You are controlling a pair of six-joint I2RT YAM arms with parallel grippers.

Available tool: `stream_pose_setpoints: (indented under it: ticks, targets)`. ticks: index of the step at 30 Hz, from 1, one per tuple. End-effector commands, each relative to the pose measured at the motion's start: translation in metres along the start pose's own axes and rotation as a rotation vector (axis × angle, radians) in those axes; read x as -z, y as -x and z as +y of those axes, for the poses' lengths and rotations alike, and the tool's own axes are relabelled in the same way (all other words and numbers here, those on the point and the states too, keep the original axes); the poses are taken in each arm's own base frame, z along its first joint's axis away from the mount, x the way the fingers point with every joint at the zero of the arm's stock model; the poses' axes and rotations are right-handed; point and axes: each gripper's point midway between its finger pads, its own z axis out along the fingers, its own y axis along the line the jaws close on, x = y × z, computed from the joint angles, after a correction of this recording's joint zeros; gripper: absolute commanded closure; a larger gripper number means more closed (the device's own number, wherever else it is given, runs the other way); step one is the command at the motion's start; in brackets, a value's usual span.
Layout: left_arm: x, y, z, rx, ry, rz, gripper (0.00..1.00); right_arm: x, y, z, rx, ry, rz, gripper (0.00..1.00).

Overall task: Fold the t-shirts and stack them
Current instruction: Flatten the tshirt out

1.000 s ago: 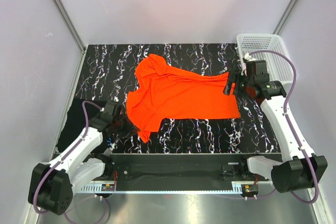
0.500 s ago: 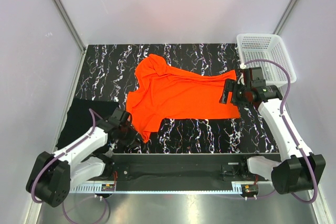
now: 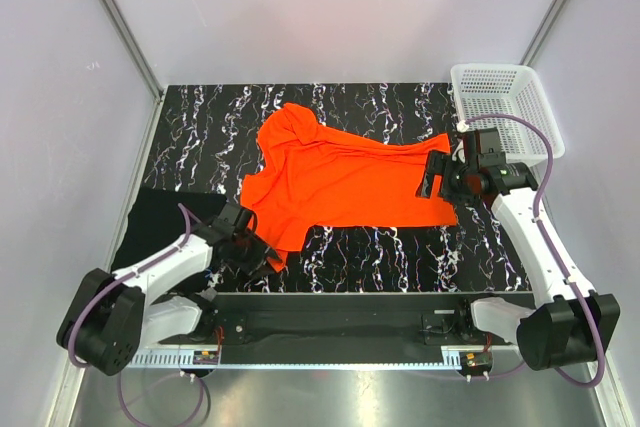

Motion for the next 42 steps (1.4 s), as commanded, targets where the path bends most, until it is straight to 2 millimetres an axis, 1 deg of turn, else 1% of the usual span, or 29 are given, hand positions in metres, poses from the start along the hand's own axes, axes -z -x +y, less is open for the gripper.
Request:
stream_pose_setpoints:
  ticks: [1, 5, 7, 9, 10, 11, 12, 13, 15, 16, 17, 18, 19, 21, 22, 23, 24, 25, 27, 28, 30, 31, 32, 34, 38, 42]
  targets:
    - [-0.01, 0.001, 0.018, 0.017, 0.071, -0.009, 0.58, 0.004, 0.006, 0.004, -0.007, 0.017, -0.033, 0.07]
    - [-0.015, 0.001, 0.03, 0.047, 0.114, -0.009, 0.63, 0.003, 0.01, 0.003, -0.025, -0.003, -0.04, 0.06]
    - [-0.017, 0.005, 0.031, 0.038, 0.121, -0.027, 0.76, -0.001, 0.011, 0.001, -0.054, -0.017, -0.034, 0.05]
    - [-0.015, 0.009, 0.026, 0.012, 0.108, -0.051, 0.92, -0.007, 0.008, 0.001, -0.083, -0.027, -0.009, 0.06]
    - [-0.013, 0.011, 0.023, -0.012, 0.097, -0.06, 0.97, -0.01, 0.005, 0.001, -0.123, -0.034, 0.011, 0.05]
    - [-0.009, 0.013, 0.017, -0.024, 0.089, -0.071, 1.0, -0.019, -0.003, -0.003, -0.155, -0.062, 0.061, 0.04]
    - [-0.005, 0.018, 0.013, -0.044, 0.075, -0.1, 1.0, -0.023, -0.007, -0.004, -0.184, -0.075, 0.087, 0.04]
    - [0.002, 0.021, 0.005, -0.089, 0.066, -0.116, 1.0, -0.031, -0.016, -0.005, -0.235, -0.088, 0.132, 0.03]
    - [0.013, 0.033, -0.003, -0.145, 0.056, -0.172, 1.0, -0.038, -0.024, -0.005, -0.289, -0.094, 0.168, 0.03]
    - [0.023, 0.037, -0.012, -0.211, 0.041, -0.195, 1.0, -0.044, -0.034, -0.007, -0.338, -0.105, 0.199, 0.04]
    - [0.029, 0.043, -0.017, -0.24, 0.035, -0.217, 1.0, -0.047, -0.037, -0.009, -0.359, -0.113, 0.209, 0.05]
    - [0.034, 0.047, -0.022, -0.274, 0.026, -0.234, 1.0, -0.049, -0.04, -0.012, -0.383, -0.122, 0.215, 0.14]
    - [0.044, 0.05, -0.032, -0.349, -0.005, -0.254, 1.0, -0.054, -0.047, -0.022, -0.427, -0.145, 0.232, 0.2]
    - [0.054, 0.059, -0.04, -0.413, -0.019, -0.305, 1.0, -0.059, -0.049, -0.032, -0.477, -0.151, 0.227, 0.4]
    - [0.061, 0.061, -0.048, -0.467, -0.038, -0.324, 1.0, -0.063, -0.057, -0.043, -0.539, -0.165, 0.243, 0.58]
    - [0.067, 0.062, -0.052, -0.491, -0.058, -0.343, 1.0, -0.066, -0.054, -0.053, -0.586, -0.169, 0.223, 0.58]
    - [0.071, 0.064, -0.055, -0.509, -0.067, -0.36, 1.0, -0.068, -0.055, -0.061, -0.623, -0.172, 0.219, 0.57]
    - [0.077, 0.066, -0.061, -0.544, -0.083, -0.378, 1.0, -0.07, -0.06, -0.07, -0.669, -0.183, 0.223, 0.52]
    - [0.083, 0.066, -0.065, -0.584, -0.1, -0.391, 1.0, -0.075, -0.058, -0.076, -0.68, -0.201, 0.2, 0.49]
    - [0.085, 0.067, -0.067, -0.617, -0.104, -0.395, 1.0, -0.078, -0.061, -0.081, -0.689, -0.225, 0.2, 0.48]
    - [0.085, 0.066, -0.067, -0.648, -0.107, -0.391, 1.0, -0.083, -0.059, -0.085, -0.711, -0.234, 0.181, 0.46]
    - [0.086, 0.066, -0.068, -0.669, -0.109, -0.394, 1.0, -0.087, -0.064, -0.089, -0.723, -0.253, 0.194, 0.46]
    - [0.087, 0.066, -0.068, -0.678, -0.112, -0.395, 1.0, -0.09, -0.062, -0.092, -0.733, -0.261, 0.184, 0.45]
    - [0.089, 0.066, -0.071, -0.708, -0.123, -0.397, 1.0, -0.094, -0.063, -0.099, -0.749, -0.294, 0.178, 0.44]
    - [0.1, 0.064, -0.083, -0.767, -0.163, -0.412, 1.0, -0.097, -0.051, -0.111, -0.756, -0.337, 0.099, 0.44]
    - [0.107, 0.066, -0.091, -0.818, -0.173, -0.43, 1.0, -0.102, -0.045, -0.115, -0.782, -0.348, 0.071, 0.51]
